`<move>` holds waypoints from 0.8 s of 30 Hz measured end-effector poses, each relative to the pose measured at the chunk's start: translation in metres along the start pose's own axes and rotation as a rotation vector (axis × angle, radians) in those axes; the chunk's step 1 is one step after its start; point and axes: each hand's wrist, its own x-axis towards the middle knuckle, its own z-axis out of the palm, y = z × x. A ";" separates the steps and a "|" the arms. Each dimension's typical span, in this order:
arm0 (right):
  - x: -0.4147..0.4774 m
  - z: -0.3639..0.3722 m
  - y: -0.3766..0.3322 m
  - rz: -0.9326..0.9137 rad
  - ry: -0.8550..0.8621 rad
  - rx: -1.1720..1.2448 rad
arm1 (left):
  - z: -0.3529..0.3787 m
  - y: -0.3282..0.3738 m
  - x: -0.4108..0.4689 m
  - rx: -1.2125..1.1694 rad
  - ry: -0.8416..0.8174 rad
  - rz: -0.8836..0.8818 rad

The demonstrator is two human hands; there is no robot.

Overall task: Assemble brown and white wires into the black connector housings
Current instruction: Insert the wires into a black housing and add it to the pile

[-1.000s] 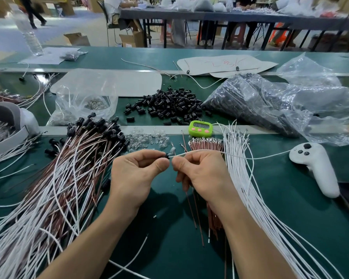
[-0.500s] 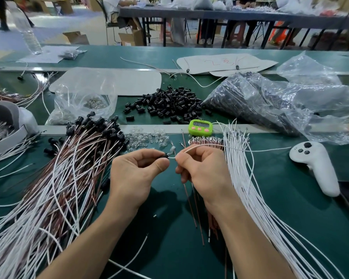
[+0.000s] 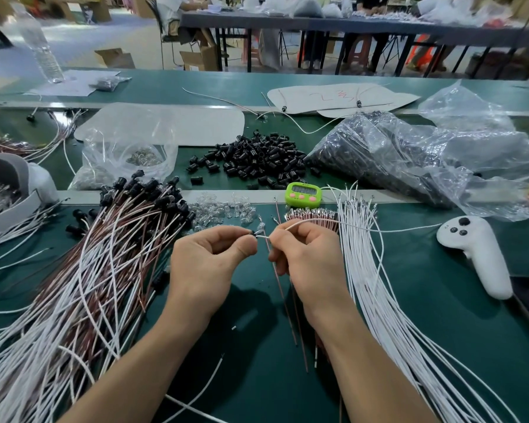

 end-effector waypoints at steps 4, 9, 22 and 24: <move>0.002 -0.006 0.000 -0.049 0.021 -0.145 | -0.001 -0.002 0.001 0.020 -0.021 0.010; 0.003 -0.009 0.001 -0.103 -0.061 -0.185 | 0.000 -0.005 0.000 -0.017 -0.054 0.007; 0.004 -0.014 -0.003 -0.030 -0.211 -0.099 | -0.004 -0.004 -0.001 -0.008 -0.058 0.027; 0.005 -0.014 -0.002 -0.021 -0.202 -0.121 | -0.005 -0.003 -0.002 0.015 -0.051 0.026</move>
